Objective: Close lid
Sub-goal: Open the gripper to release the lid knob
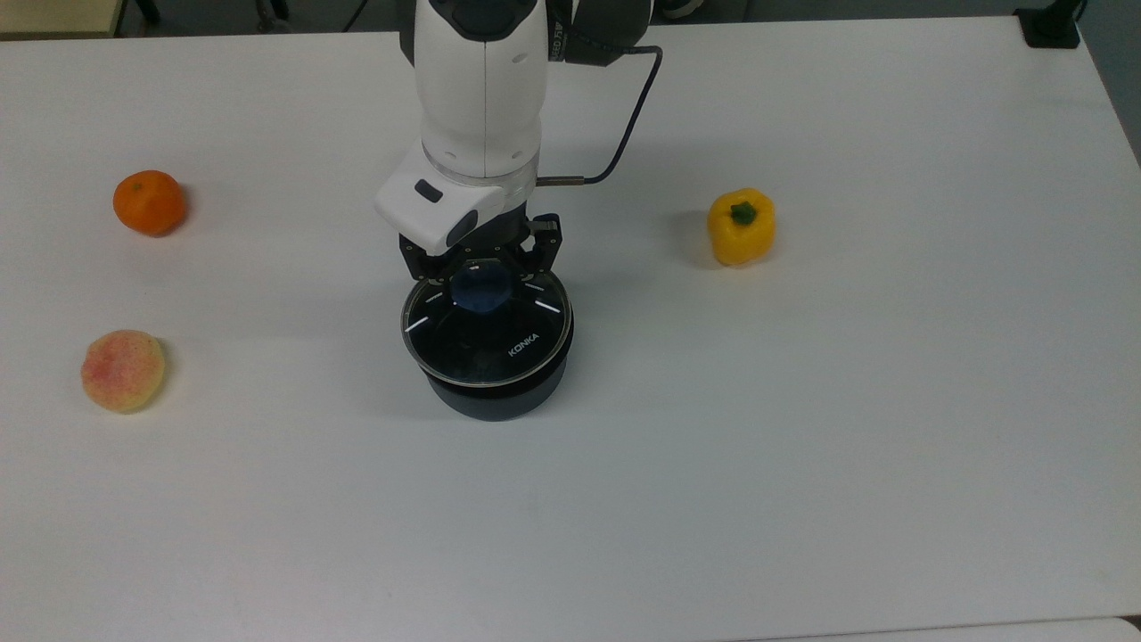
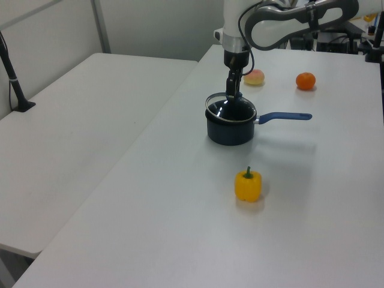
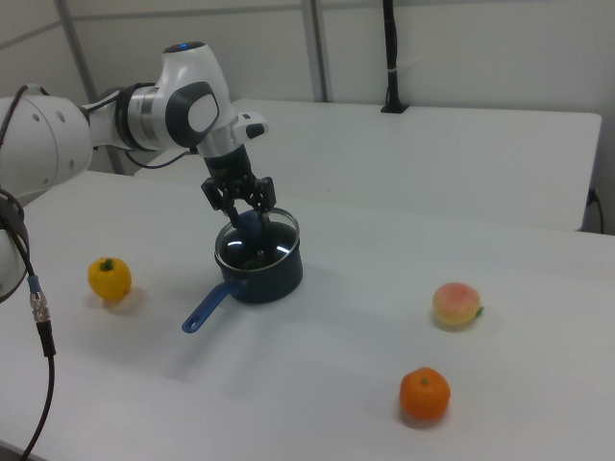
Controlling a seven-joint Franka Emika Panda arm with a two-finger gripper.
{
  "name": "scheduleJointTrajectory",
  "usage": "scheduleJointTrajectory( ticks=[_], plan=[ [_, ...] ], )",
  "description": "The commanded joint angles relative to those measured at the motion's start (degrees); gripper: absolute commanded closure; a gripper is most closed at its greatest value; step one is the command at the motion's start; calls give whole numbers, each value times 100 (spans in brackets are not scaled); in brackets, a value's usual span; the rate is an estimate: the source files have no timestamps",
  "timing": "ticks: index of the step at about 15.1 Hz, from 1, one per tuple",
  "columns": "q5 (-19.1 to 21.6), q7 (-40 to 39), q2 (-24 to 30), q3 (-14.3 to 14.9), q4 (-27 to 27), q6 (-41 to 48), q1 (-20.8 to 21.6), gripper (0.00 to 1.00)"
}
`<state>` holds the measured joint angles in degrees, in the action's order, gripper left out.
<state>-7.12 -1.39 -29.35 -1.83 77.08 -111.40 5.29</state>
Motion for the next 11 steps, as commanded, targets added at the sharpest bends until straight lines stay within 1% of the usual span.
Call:
scheduleJointTrajectory(
  ticks=[1, 8, 11],
  plan=[
    [-167, 139, 26, -2, -9, 4, 33, 77],
    [-167, 139, 52, -2, -9, 13, 33, 77],
    [-175, 139, 43, -2, 18, 13, 42, 75]
  ],
)
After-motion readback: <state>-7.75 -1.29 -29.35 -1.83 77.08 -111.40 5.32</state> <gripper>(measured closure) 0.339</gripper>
